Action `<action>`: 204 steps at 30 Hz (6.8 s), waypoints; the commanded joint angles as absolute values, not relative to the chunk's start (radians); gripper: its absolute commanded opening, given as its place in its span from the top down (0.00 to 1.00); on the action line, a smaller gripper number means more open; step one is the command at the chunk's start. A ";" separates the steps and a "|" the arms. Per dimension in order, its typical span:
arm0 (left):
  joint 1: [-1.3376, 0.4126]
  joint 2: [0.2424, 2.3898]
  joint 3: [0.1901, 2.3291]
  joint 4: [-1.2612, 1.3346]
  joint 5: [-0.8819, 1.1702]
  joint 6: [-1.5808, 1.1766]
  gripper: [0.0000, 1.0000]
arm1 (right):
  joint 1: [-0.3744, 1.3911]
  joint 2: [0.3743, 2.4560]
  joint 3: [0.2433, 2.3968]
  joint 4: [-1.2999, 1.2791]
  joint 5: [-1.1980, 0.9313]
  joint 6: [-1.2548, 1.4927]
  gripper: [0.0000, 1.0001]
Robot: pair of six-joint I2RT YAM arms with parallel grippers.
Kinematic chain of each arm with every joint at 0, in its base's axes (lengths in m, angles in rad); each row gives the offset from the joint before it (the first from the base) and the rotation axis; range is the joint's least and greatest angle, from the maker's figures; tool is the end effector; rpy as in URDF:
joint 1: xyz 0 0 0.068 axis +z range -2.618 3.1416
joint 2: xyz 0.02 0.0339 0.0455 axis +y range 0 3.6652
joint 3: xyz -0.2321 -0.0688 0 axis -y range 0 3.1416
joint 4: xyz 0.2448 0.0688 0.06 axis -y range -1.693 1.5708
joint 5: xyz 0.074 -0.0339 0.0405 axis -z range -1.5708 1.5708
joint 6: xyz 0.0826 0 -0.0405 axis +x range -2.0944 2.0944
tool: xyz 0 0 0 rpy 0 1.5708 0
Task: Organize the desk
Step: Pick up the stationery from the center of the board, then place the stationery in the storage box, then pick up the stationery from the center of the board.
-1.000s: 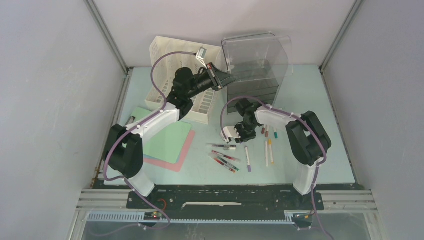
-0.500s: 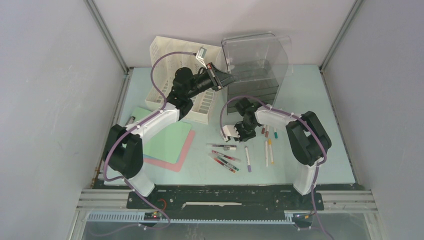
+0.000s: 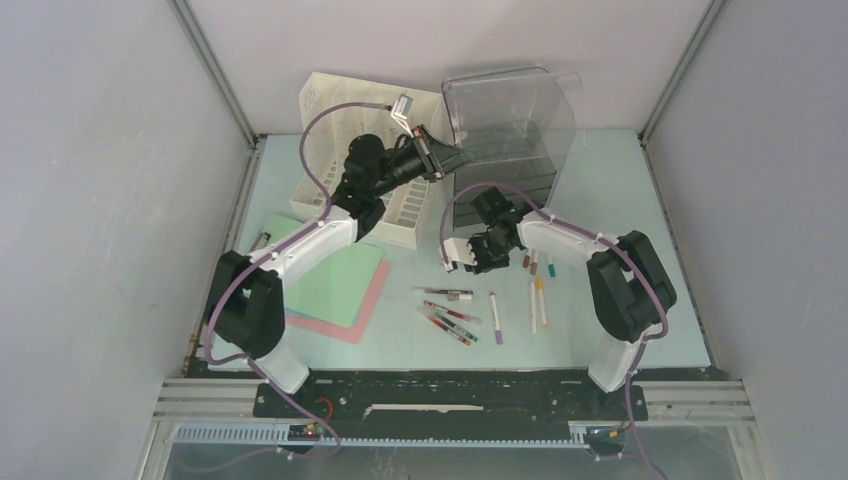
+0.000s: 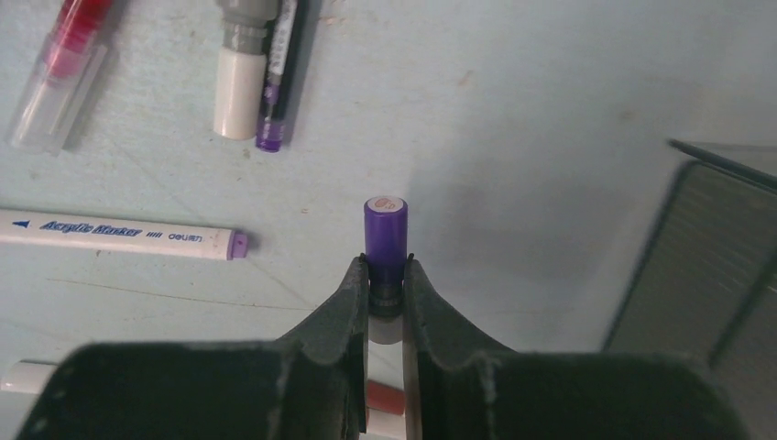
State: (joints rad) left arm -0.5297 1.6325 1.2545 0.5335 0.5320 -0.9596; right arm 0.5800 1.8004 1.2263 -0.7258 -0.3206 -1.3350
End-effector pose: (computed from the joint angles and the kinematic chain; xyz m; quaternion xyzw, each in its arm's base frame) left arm 0.3477 -0.2521 0.3331 0.0614 0.6554 -0.6225 0.4233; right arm 0.2800 0.2145 0.1101 -0.8123 0.5454 0.0979 0.1822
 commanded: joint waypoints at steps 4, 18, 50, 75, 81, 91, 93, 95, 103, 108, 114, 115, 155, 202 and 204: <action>-0.525 1.538 1.249 0.599 0.557 -0.910 1.00 | 0.644 1.680 1.233 -0.615 -0.185 -1.202 1.00; -0.525 1.536 1.249 0.598 0.557 -0.908 1.00 | 0.702 1.554 1.154 -0.323 0.151 -1.148 1.00; -0.521 1.539 1.250 0.599 0.560 -0.916 1.00 | 0.694 1.482 0.872 0.460 0.324 -1.216 1.00; -0.521 1.543 1.247 0.615 0.568 -0.931 1.00 | 0.617 1.760 0.747 1.235 0.390 -1.219 0.90; -0.522 1.543 1.247 0.617 0.568 -0.932 1.00 | 0.615 1.759 0.748 1.183 0.386 -1.170 0.61; -0.522 1.545 1.246 0.618 0.569 -0.933 1.00 | 0.612 1.725 0.748 1.096 0.365 -1.110 0.41; -0.522 1.545 1.246 0.618 0.569 -0.934 1.00 | 0.611 1.716 0.748 1.078 0.362 -1.097 0.39; -0.521 1.545 1.246 0.618 0.569 -0.933 1.00 | 0.613 1.702 0.749 1.057 0.356 -1.080 0.35; -0.522 1.546 1.247 0.618 0.571 -0.933 1.00 | 0.631 1.628 0.748 0.934 0.302 -1.005 0.31; -0.521 1.548 1.246 0.618 0.571 -0.933 1.00 | 0.653 1.541 0.748 0.763 0.209 -0.942 0.30; -0.522 1.549 1.246 0.618 0.571 -0.931 1.00 | 0.658 1.468 0.749 0.594 0.091 -0.947 0.24; -0.522 1.551 1.246 0.618 0.571 -0.931 1.00 | 0.658 1.459 0.748 0.557 0.066 -0.962 0.21; -0.522 1.572 1.247 0.618 0.580 -0.923 1.00 | 0.620 1.541 1.121 -0.647 -0.647 -1.167 0.27; -0.522 1.557 1.248 0.618 0.580 -0.932 1.00 | 0.741 1.853 1.211 -0.670 -0.357 -1.073 0.63; -0.522 1.557 1.247 0.618 0.580 -0.933 1.00 | 0.741 1.859 1.212 -0.673 -0.350 -1.074 0.67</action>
